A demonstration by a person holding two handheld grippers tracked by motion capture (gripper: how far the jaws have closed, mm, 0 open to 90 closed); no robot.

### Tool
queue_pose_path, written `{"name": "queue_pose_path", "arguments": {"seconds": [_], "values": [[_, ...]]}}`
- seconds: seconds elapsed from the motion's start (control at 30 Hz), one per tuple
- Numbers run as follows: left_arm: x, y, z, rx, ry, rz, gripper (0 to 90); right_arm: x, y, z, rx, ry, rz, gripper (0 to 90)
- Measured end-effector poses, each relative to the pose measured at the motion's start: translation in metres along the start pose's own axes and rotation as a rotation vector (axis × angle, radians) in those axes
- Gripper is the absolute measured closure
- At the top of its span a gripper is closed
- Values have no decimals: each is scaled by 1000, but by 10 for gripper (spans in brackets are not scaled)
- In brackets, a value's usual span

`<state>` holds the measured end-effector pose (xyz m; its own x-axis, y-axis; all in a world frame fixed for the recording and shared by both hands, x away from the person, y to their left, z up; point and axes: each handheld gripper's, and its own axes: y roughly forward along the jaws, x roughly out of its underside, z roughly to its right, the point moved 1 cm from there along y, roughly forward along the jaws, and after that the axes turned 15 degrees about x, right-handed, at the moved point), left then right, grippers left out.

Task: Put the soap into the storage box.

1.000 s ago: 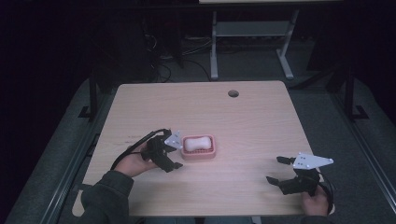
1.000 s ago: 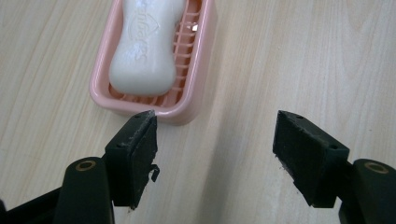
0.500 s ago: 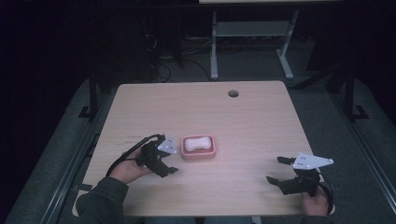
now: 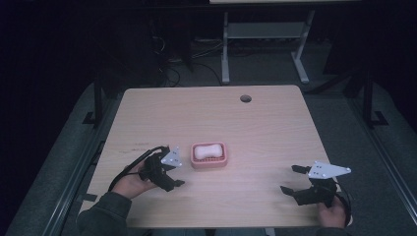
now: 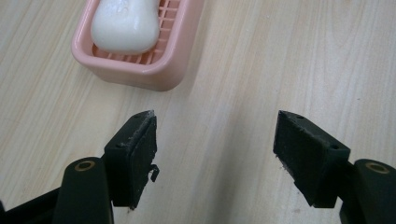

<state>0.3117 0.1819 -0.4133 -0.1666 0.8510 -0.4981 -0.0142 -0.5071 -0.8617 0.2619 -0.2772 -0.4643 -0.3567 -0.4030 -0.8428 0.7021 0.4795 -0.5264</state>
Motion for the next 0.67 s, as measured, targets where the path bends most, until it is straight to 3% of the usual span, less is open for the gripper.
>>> {"name": "queue_pose_path", "arguments": {"seconds": [0.57, 0.67], "values": [[24, 0, 16, -27, -21, 32, 287, 0, 0, 0, 0, -2, -4, 135], [33, 2, 20, -31, -39, 64, 286, 0, 1, 0, -1, -2, -6, 135]]}}
